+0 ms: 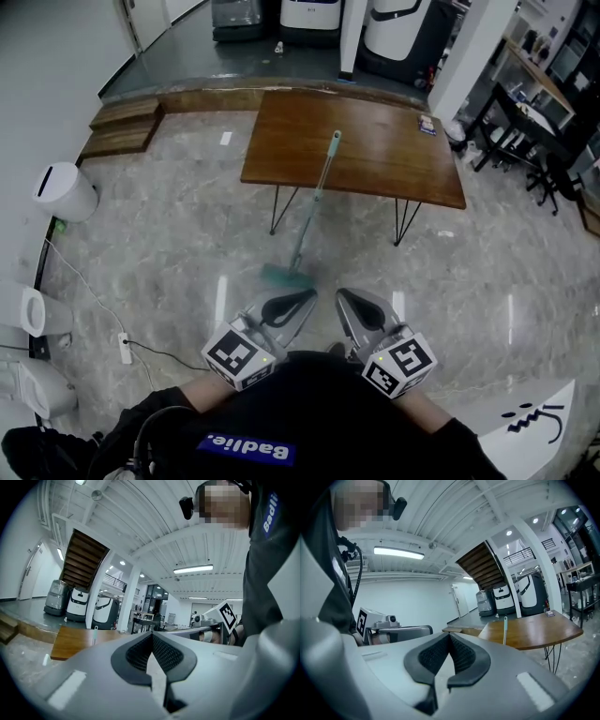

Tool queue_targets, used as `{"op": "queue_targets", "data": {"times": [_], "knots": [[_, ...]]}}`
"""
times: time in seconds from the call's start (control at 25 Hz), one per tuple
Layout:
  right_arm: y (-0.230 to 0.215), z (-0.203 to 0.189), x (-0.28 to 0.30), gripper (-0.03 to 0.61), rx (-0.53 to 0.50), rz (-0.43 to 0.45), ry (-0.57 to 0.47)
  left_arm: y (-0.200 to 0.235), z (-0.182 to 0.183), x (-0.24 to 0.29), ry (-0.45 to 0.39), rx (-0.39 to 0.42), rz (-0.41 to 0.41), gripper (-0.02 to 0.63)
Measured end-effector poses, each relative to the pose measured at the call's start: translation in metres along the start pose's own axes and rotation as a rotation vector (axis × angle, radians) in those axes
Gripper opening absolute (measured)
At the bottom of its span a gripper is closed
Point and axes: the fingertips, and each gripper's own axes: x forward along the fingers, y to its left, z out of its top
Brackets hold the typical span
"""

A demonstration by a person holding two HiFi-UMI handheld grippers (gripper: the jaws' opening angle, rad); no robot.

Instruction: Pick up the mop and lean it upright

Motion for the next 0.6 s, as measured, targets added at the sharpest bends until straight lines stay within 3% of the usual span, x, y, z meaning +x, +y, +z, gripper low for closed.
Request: {"op": "queue_targets", "data": {"times": [0.6], "knots": [[0.0047,0.0025,0.0072,0.003,-0.015,0.061,-0.008,-0.0008,-0.0024,-0.0019,0.011,0.030,0.019,0.017]]}}
